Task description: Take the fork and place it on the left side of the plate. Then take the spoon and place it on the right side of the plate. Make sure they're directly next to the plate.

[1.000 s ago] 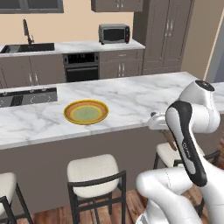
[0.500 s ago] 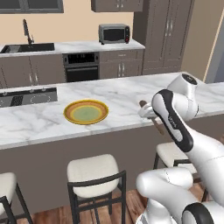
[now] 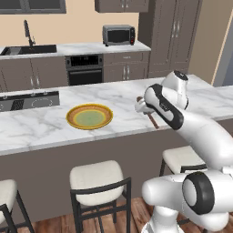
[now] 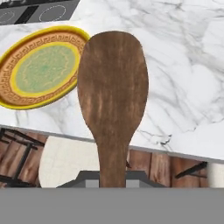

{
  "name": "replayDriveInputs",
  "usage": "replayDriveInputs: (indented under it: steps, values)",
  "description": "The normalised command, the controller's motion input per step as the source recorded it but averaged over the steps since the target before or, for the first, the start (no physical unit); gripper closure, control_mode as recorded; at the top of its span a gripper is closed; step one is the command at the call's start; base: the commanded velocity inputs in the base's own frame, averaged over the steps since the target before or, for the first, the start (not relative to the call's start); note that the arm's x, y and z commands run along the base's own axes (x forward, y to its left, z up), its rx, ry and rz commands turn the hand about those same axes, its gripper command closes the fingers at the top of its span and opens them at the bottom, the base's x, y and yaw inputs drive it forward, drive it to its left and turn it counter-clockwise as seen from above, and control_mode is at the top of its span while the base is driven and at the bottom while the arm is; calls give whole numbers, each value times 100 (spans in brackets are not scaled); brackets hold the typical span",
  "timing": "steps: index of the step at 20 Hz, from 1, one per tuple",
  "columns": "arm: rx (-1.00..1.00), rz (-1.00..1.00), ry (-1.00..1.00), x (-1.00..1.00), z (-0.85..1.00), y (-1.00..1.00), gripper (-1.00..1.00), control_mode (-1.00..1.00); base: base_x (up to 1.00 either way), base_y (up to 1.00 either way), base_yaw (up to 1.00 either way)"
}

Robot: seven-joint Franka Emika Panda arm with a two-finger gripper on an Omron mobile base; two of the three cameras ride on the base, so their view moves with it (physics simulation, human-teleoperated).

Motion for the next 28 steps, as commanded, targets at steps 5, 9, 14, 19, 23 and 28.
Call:
replayDriveInputs:
  steps: [5,9,14,19,23,28]
  values:
    - [0,-2,0,51,0,33,100,-100,0,0,0]
    - [0,-2,-1,37,0,29,100,-100,0,0,0]
    - [0,-4,-2,28,0,29,100,-100,0,0,0]
    - [0,-3,-3,20,-2,27,100,-100,0,0,0]
    - [0,-1,-3,31,-18,25,100,-100,0,0,0]
    - [0,0,-6,30,-29,13,100,-100,0,0,0]
